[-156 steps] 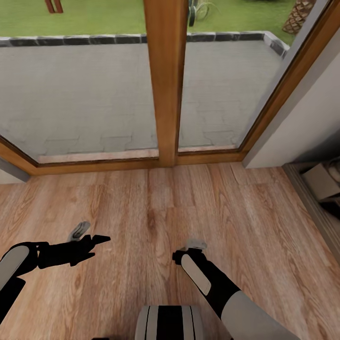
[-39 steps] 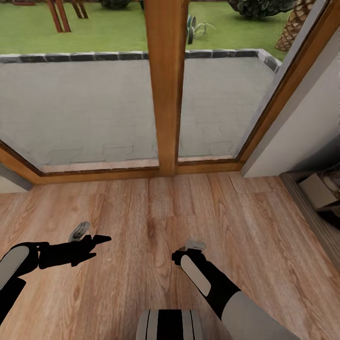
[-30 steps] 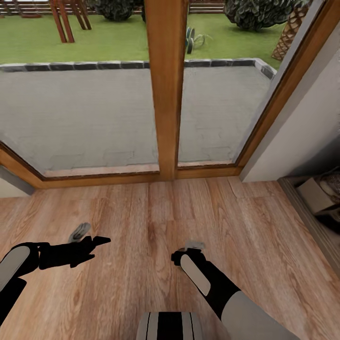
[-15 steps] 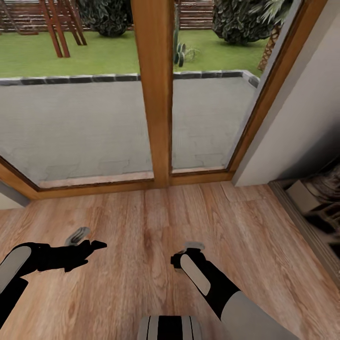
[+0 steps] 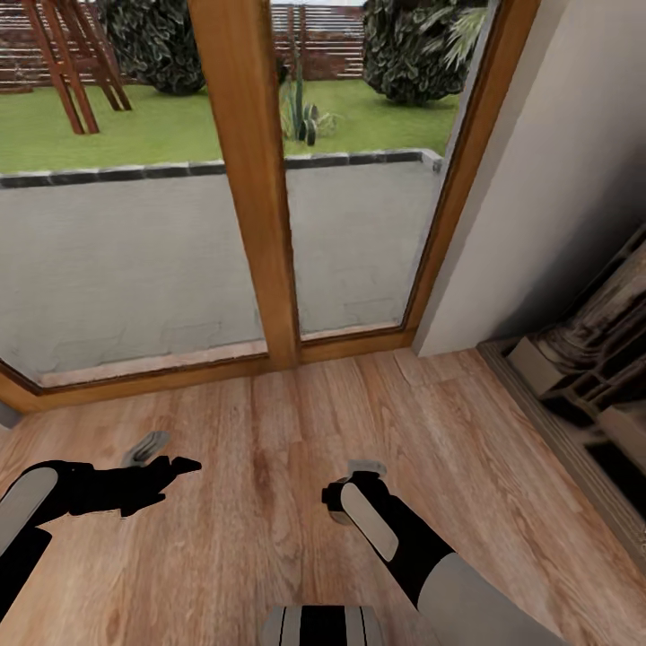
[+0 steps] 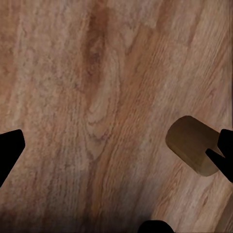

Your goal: Place each of the two pumpkins and all three candles from the living room inside a cabinet in the living room (use any cabinet), then make sure every cabinet is closed, and position the cauldron so it is next to a table in the living room.

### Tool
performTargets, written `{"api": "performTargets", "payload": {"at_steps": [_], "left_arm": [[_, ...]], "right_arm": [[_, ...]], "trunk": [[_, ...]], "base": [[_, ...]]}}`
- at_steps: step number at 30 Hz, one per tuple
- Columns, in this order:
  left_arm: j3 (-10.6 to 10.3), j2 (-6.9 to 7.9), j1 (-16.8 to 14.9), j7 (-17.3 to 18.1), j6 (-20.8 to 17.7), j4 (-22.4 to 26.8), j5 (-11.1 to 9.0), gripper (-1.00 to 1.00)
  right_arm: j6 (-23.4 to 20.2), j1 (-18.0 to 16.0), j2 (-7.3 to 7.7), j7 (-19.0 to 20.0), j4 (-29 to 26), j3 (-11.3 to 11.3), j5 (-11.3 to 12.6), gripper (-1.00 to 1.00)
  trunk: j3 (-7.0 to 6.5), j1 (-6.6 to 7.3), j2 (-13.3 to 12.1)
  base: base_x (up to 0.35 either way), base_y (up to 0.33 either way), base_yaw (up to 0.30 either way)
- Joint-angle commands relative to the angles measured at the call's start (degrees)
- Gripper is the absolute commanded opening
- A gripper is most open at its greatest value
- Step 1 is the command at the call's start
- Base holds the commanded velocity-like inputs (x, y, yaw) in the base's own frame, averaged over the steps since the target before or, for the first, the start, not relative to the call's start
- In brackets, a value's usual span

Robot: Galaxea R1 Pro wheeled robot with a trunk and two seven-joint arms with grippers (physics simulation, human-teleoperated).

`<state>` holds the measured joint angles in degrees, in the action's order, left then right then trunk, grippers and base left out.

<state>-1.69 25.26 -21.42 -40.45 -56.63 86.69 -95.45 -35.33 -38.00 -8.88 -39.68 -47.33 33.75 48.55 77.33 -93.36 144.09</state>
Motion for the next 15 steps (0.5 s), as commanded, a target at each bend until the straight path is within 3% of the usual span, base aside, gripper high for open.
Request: {"api": "performTargets", "payload": {"at_steps": [1, 15], "left_arm": [[0.0, 0.08, 0.0, -0.6, 0.0, 0.1, -0.6, 1.0], [0.0, 0.14, 0.0, -0.6, 0.0, 0.1, -0.7, 1.0]], "right_arm": [[-0.1, -0.1, 0.01, -0.5, 0.0, 0.2, 0.5, -1.0], [-0.1, -0.1, -0.14, -0.5, 0.0, 0.2, 0.7, -1.0]], "trunk": [[-0.12, 0.03, 0.0], [-2.27, 0.39, -0.2]], "base": [[0.0, 0.0, -0.207], [-0.047, 0.0, -0.2]]}}
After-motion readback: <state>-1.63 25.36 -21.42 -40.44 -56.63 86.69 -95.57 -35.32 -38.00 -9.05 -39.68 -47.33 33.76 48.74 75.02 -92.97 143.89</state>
